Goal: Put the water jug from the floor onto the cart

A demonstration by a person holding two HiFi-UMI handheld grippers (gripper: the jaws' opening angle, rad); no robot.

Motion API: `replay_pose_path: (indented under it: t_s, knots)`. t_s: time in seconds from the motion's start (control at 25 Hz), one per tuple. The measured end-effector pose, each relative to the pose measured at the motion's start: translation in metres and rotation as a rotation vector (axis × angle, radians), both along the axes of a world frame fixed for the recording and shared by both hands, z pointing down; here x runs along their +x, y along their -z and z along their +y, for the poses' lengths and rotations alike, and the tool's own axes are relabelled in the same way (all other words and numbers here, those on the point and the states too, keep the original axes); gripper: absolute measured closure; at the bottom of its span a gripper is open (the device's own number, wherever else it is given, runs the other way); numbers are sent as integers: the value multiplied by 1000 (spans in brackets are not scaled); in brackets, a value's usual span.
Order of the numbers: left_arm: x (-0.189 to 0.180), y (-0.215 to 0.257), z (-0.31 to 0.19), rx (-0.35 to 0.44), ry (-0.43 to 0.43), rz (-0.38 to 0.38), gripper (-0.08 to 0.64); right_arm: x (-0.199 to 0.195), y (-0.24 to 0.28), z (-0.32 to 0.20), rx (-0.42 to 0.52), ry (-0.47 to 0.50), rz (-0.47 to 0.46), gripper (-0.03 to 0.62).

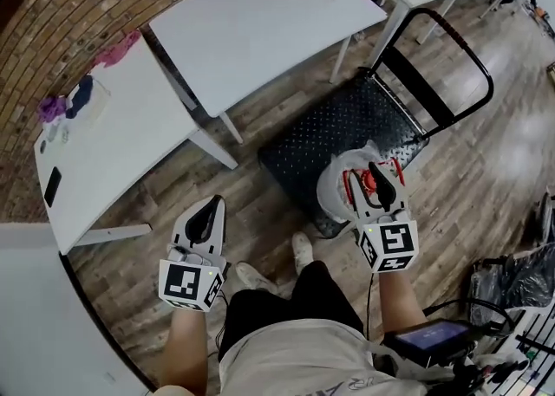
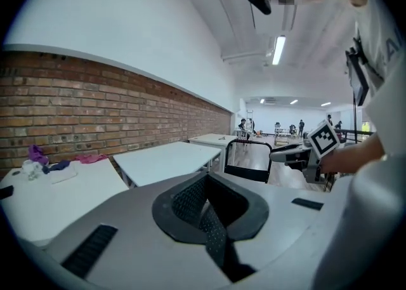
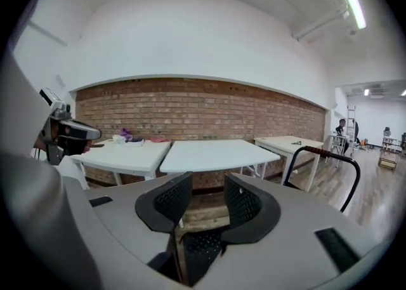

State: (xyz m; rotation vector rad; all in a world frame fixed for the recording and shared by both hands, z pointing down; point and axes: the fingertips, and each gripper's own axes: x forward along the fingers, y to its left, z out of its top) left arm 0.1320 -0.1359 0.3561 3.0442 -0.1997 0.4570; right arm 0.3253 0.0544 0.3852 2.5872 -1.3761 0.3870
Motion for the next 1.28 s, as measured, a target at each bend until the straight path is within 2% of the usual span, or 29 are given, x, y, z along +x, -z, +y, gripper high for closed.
replay_pose_path:
  t_s: [0.28, 0.48, 0.72, 1.0, 1.28]
  knots:
    - [-61, 52, -27, 28, 95, 80, 560, -61, 65, -53, 82, 109, 76, 546]
    - [-112, 77, -51, 37, 158, 127, 558, -110, 97, -91, 122, 185, 105, 584]
    - [-157, 83, -72, 20, 173, 147, 558, -156, 110, -109, 117, 203, 122, 586]
    - [-165, 86, -73, 18, 143, 150, 558, -170, 113, -96, 107, 165, 126, 586]
    - [-140, 98, -27, 18, 97, 164, 558, -145, 131, -38, 122, 100, 175, 588]
